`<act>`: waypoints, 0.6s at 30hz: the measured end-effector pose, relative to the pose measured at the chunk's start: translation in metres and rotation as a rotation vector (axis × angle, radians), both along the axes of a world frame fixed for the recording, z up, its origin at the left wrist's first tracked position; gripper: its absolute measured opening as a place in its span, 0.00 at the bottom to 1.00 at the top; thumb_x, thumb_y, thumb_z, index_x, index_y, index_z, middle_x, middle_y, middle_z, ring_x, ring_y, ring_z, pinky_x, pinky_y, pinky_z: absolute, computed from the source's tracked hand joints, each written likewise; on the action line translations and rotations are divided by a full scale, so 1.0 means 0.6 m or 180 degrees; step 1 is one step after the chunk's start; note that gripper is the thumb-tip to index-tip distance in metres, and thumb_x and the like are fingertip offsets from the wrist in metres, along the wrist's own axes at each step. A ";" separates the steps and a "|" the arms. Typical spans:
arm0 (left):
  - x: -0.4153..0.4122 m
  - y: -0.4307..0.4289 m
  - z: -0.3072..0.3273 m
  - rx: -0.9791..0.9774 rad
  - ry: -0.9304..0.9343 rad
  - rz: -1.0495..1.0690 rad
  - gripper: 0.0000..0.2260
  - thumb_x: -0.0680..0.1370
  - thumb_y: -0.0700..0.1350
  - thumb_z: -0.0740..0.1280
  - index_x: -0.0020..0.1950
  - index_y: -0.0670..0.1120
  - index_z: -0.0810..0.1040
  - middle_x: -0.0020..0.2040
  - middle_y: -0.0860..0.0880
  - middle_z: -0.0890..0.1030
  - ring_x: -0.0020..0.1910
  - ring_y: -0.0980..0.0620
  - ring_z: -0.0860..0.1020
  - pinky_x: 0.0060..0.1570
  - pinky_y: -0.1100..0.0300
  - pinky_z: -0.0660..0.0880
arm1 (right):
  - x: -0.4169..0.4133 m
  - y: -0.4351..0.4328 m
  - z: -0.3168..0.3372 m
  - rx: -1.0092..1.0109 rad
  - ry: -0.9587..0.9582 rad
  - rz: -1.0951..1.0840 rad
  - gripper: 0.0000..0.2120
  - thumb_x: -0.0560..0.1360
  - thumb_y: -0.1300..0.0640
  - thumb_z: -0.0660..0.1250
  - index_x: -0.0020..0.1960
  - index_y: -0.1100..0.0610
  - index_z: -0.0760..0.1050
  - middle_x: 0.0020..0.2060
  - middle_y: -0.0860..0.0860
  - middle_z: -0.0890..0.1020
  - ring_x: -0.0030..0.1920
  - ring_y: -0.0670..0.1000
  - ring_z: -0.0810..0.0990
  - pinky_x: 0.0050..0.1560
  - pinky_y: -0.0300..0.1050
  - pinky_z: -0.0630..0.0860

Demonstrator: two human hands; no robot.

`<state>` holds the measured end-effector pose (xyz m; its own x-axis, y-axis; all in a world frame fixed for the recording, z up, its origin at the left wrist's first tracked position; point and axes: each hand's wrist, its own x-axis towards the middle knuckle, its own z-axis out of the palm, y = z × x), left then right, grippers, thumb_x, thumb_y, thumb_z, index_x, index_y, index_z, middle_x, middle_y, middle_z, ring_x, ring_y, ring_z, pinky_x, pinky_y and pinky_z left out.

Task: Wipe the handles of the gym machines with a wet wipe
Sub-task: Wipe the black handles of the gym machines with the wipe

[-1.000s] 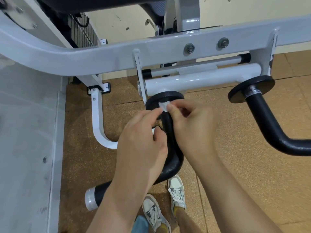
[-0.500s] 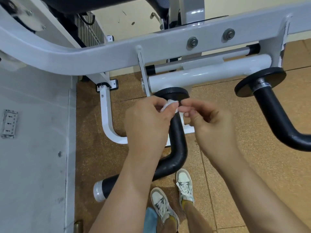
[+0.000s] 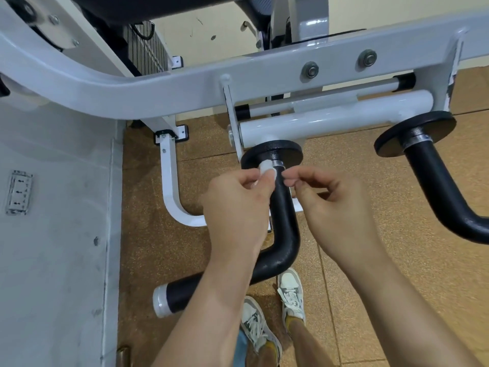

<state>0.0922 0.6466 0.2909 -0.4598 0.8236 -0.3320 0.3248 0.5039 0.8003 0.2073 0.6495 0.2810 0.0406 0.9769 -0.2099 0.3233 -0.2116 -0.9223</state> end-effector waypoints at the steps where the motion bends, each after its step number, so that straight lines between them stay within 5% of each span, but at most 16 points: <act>1: -0.004 0.002 -0.001 -0.0030 -0.0020 -0.0006 0.04 0.73 0.51 0.72 0.44 0.53 0.84 0.36 0.57 0.83 0.36 0.62 0.81 0.43 0.63 0.79 | 0.002 0.000 0.001 0.0001 -0.0016 0.0032 0.10 0.75 0.62 0.66 0.46 0.49 0.83 0.40 0.41 0.84 0.46 0.40 0.81 0.49 0.36 0.76; 6: -0.021 0.024 -0.003 -0.0535 -0.1279 0.0669 0.03 0.71 0.41 0.75 0.41 0.47 0.81 0.39 0.49 0.84 0.36 0.54 0.84 0.44 0.56 0.82 | 0.005 0.004 0.003 -0.0010 -0.0067 0.0148 0.10 0.75 0.62 0.65 0.46 0.50 0.83 0.40 0.42 0.84 0.45 0.41 0.81 0.46 0.34 0.76; 12: -0.033 -0.004 0.006 -0.0984 -0.1053 -0.0053 0.01 0.74 0.40 0.71 0.43 0.43 0.82 0.39 0.50 0.82 0.34 0.54 0.84 0.43 0.58 0.82 | 0.004 0.001 0.004 0.0025 -0.0146 0.0167 0.14 0.74 0.65 0.65 0.43 0.47 0.81 0.39 0.39 0.83 0.44 0.38 0.80 0.45 0.28 0.73; 18: -0.025 0.021 -0.006 -0.0462 -0.1024 0.0405 0.05 0.73 0.43 0.73 0.37 0.47 0.81 0.35 0.47 0.84 0.34 0.51 0.83 0.44 0.51 0.82 | 0.003 -0.001 0.000 0.0169 -0.0267 0.0228 0.12 0.74 0.66 0.65 0.46 0.50 0.82 0.40 0.42 0.84 0.44 0.40 0.81 0.45 0.30 0.74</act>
